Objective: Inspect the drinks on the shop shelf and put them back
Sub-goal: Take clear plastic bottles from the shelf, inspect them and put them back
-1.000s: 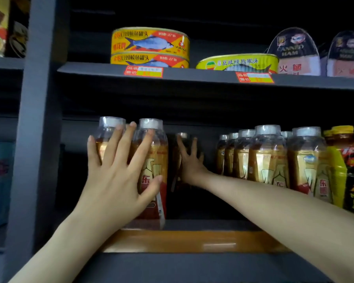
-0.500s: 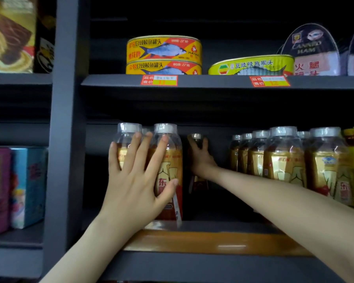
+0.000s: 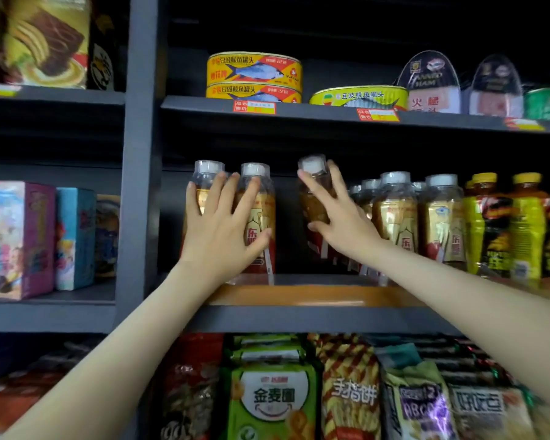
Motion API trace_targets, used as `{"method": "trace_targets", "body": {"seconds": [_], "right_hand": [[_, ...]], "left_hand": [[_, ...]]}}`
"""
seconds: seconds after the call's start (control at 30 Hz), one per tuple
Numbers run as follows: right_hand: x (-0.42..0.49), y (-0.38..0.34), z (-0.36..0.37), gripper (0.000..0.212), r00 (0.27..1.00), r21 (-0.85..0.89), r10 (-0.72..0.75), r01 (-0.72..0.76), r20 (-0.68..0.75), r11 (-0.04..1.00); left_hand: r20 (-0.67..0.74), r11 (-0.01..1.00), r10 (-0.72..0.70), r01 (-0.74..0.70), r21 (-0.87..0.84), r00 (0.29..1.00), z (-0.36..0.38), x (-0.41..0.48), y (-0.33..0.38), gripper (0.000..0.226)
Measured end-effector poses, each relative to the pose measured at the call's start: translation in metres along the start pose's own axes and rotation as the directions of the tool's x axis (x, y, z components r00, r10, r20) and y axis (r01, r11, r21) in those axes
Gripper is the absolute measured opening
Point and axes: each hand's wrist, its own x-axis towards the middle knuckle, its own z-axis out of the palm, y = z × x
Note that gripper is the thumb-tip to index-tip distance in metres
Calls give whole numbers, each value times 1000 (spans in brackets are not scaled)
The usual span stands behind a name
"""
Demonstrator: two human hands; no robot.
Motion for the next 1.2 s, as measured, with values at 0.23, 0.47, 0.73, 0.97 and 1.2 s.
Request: {"method": "trace_targets", "body": {"seconds": [0.23, 0.47, 0.73, 0.97, 1.2], "right_hand": [[-45, -20, -49, 92, 855, -252, -485, 435, -184, 864], [-145, -81, -103, 114, 869, 277, -384, 470, -313, 838], [-322, -82, -88, 61, 880, 815, 42, -457, 474, 356], [-425, -94, -79, 63, 762, 747, -140, -647, 632, -151], [-438, -111, -82, 51, 685, 656, 62, -662, 726, -363]], "left_hand": [[-46, 969, -51, 38, -245, 998, -34, -11, 25, 70], [130, 363, -88, 153, -919, 988, -121, -72, 128, 90], [706, 378, -149, 699, -607, 693, -158, -267, 230, 79], [897, 80, 286, 925, -372, 336, -215, -351, 248, 74], [860, -158, 481, 982, -107, 171, -231, -355, 250, 63]]}}
